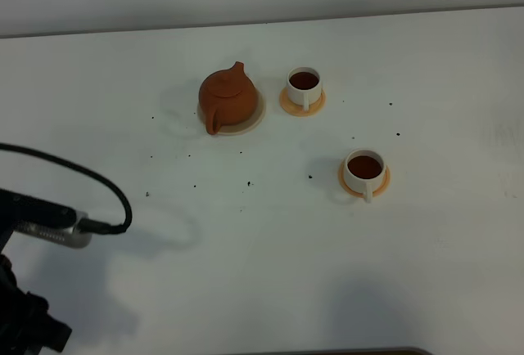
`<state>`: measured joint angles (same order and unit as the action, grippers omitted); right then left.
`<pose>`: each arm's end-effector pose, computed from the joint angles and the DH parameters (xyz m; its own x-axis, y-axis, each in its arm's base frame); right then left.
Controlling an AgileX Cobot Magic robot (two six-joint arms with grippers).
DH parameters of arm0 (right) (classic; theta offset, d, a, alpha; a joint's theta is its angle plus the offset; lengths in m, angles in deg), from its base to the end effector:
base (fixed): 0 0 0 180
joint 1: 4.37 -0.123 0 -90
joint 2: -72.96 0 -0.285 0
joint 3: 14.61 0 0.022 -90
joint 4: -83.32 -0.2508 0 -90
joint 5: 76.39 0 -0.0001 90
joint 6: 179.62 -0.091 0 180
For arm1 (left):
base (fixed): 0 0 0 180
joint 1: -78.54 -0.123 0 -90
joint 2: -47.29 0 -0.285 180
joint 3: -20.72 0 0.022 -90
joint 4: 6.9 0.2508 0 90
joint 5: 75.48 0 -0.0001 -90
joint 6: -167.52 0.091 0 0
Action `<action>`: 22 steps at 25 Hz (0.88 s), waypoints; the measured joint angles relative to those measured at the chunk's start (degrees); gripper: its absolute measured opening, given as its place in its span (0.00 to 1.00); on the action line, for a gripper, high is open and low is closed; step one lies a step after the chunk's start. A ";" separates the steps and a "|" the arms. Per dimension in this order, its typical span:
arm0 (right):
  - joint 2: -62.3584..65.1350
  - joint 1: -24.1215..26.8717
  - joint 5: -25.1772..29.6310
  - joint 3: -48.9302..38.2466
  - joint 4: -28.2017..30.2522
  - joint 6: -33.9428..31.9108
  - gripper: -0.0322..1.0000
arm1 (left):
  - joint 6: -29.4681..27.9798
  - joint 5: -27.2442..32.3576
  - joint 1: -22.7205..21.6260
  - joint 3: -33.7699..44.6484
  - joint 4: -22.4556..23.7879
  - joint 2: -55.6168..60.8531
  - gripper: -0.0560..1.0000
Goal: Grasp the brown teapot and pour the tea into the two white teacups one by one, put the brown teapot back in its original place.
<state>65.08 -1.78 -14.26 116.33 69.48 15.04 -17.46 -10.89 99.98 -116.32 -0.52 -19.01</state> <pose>-0.0050 0.0195 0.2750 -0.4500 -0.1173 -0.8853 -0.2071 0.9780 -0.0244 0.1330 -0.0424 0.2320 -0.9383 0.3268 -0.1133 0.3171 0.9436 0.0954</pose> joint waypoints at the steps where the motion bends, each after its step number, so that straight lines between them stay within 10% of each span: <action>1: 0.00 0.00 0.00 0.00 0.00 0.00 0.27 | 0.00 -0.58 0.00 1.62 -0.38 1.37 0.52; 22: 0.00 0.00 0.00 0.00 0.00 0.00 0.27 | -0.03 -3.29 -0.07 4.76 -1.82 21.01 0.52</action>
<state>65.08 -1.78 -14.26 116.33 69.48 15.04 -17.50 -14.18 99.91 -111.57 -2.33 2.01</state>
